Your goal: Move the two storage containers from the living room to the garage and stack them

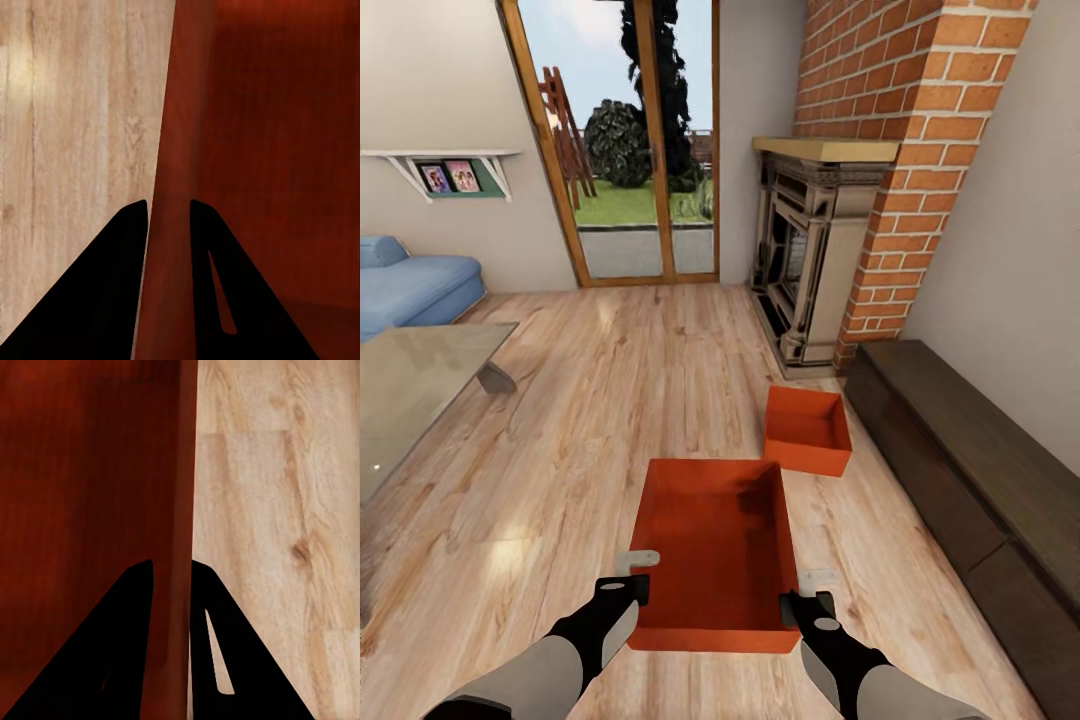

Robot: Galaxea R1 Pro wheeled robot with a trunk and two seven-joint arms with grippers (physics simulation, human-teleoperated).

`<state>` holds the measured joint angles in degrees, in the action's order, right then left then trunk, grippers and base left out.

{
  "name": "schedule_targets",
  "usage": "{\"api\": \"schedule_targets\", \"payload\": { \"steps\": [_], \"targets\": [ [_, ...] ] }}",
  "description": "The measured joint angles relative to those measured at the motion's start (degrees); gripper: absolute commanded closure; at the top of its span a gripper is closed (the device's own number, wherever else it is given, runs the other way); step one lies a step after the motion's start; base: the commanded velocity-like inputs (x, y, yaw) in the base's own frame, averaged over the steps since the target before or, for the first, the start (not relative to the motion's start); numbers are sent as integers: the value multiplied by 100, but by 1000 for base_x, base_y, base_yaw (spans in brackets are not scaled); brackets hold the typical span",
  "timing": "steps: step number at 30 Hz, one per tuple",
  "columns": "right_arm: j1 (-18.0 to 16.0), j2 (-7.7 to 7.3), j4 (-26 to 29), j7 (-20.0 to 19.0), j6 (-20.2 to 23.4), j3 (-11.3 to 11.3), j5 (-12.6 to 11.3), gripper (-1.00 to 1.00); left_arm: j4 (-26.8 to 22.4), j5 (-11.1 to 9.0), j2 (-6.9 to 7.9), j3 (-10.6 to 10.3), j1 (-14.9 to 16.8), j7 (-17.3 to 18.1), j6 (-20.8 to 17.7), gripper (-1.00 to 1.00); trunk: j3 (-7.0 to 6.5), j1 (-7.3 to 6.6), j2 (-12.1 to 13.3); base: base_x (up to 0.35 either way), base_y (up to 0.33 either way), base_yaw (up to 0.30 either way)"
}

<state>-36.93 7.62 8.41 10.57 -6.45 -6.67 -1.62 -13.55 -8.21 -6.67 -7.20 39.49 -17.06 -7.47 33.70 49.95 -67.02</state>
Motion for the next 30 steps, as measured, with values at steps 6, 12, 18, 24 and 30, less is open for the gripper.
{"api": "schedule_targets", "payload": {
  "steps": [6, 12, 18, 24, 30],
  "targets": [
    [0, -1, 2, 0, 0, -7, -8, 100, -2, 6, 0, 4, 0, 3, 0, 100, -155, -132, 241, 0, 0, 83],
    [1, -3, 3, -5, -6, -7, -15, 100, -4, 19, -1, 12, 0, 7, 0, 100, -314, -264, 482, 0, 0, 87],
    [1, 3, -1, -2, -13, -5, -21, 100, -5, 30, 7, 18, 0, 22, 0, 100, -472, -396, 722, 0, 0, 86],
    [0, 13, -11, 6, -19, -3, -23, 100, 0, 35, 15, 23, 0, 37, 0, 100, -631, -527, 963, 0, 0, 83],
    [1, 14, -13, 9, -18, -4, -23, 100, 3, 35, 16, 23, 1, 38, 1, 100, -791, -659, 1204, 0, 0, 30]
  ]
}}
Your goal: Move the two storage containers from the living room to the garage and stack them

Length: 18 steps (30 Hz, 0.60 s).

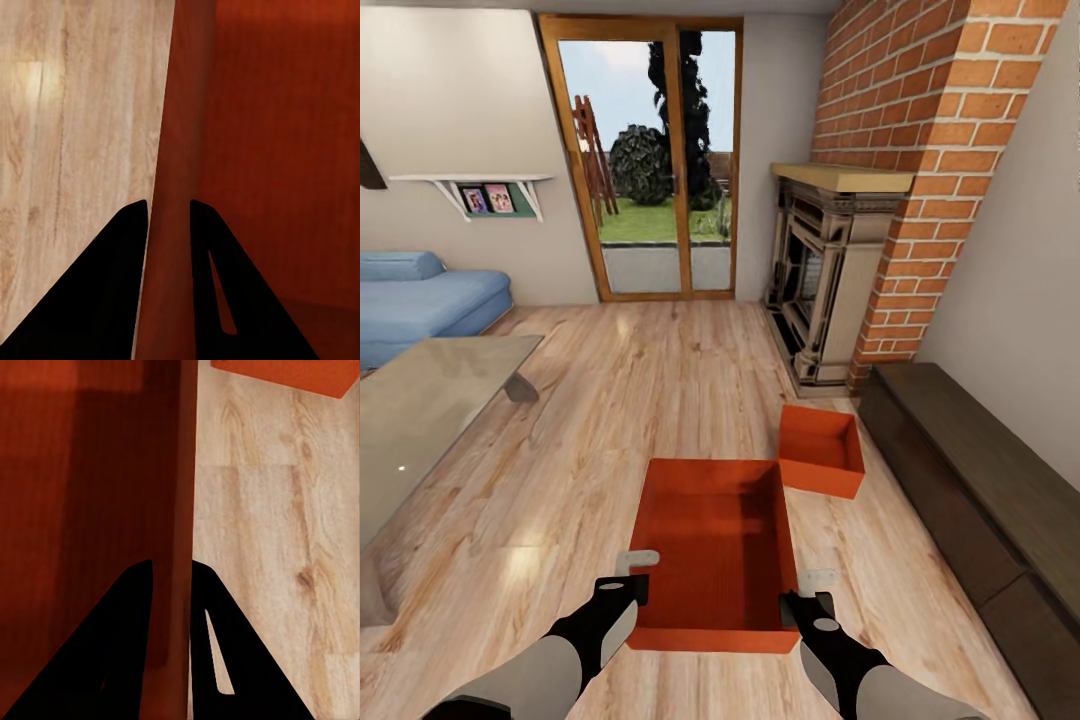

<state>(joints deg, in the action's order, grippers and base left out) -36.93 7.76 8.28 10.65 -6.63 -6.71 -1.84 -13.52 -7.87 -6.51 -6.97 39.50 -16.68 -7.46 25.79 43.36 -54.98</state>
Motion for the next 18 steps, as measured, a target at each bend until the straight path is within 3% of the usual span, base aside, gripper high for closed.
{"api": "schedule_targets", "payload": {
  "steps": [18],
  "targets": [
    [0, 0, -3, 0, -7, 3, 0, 100, -4, -2, 0, -5, 0, -1, 0, 100, -482, -396, 723, 0, 0, 1]
  ]
}}
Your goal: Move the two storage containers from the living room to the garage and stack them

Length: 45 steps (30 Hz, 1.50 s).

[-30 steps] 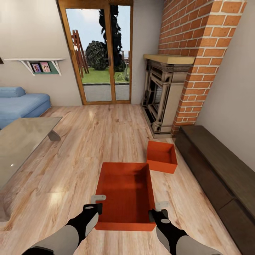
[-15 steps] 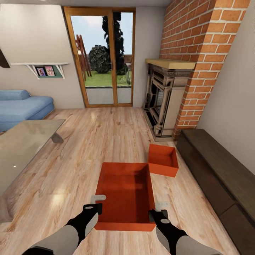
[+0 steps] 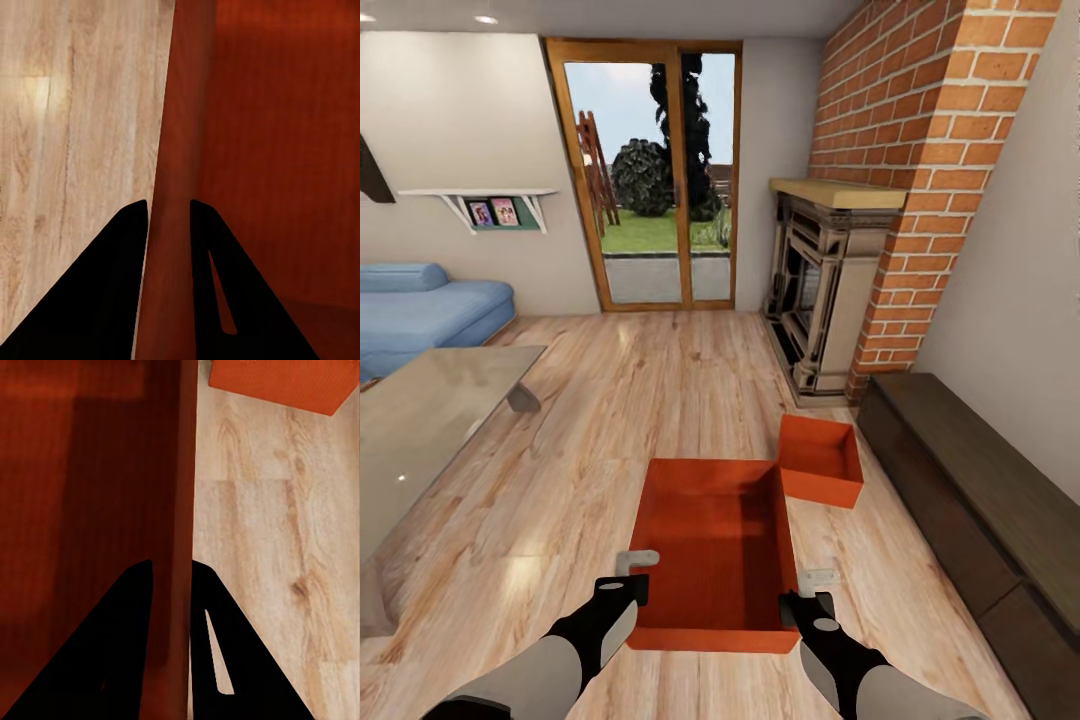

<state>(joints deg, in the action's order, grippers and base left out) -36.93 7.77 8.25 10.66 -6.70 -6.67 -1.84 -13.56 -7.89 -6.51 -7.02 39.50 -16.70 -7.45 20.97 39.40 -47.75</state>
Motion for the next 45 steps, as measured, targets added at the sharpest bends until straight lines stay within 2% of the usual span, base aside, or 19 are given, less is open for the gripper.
{"api": "schedule_targets", "payload": {
  "steps": [45],
  "targets": [
    [0, 11, -4, 0, -7, -10, -20, 100, 0, 11, 18, 36, -3, 42, 0, 100, -1210, -990, 1809, 0, 0, 0]
  ]
}}
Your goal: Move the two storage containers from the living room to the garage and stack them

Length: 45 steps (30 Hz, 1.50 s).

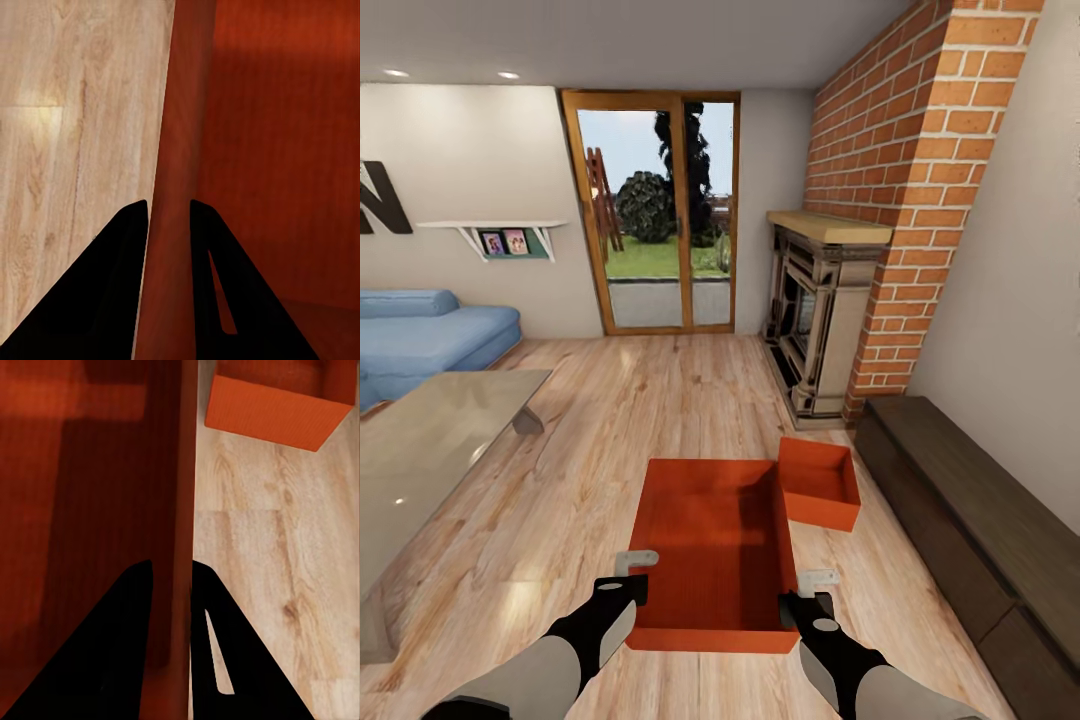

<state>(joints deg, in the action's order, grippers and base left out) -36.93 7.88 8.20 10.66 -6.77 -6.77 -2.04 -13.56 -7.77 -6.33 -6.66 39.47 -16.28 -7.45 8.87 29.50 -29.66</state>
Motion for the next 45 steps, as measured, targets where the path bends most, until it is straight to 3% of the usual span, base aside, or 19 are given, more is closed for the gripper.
{"api": "schedule_targets", "payload": {
  "steps": [11, 45],
  "targets": [
    [0, 0, 5, 2, 0, -5, -4, 100, -5, -1, 1, -1, 0, 2, 0, 100, -296, -242, 443, 0, 0, 0],
    [0, 0, 0, 4, 0, -5, -3, 100, -4, -5, -3, -8, -1, -10, -3, 100, -599, -243, 446, 0, 0, 0]
  ]
}}
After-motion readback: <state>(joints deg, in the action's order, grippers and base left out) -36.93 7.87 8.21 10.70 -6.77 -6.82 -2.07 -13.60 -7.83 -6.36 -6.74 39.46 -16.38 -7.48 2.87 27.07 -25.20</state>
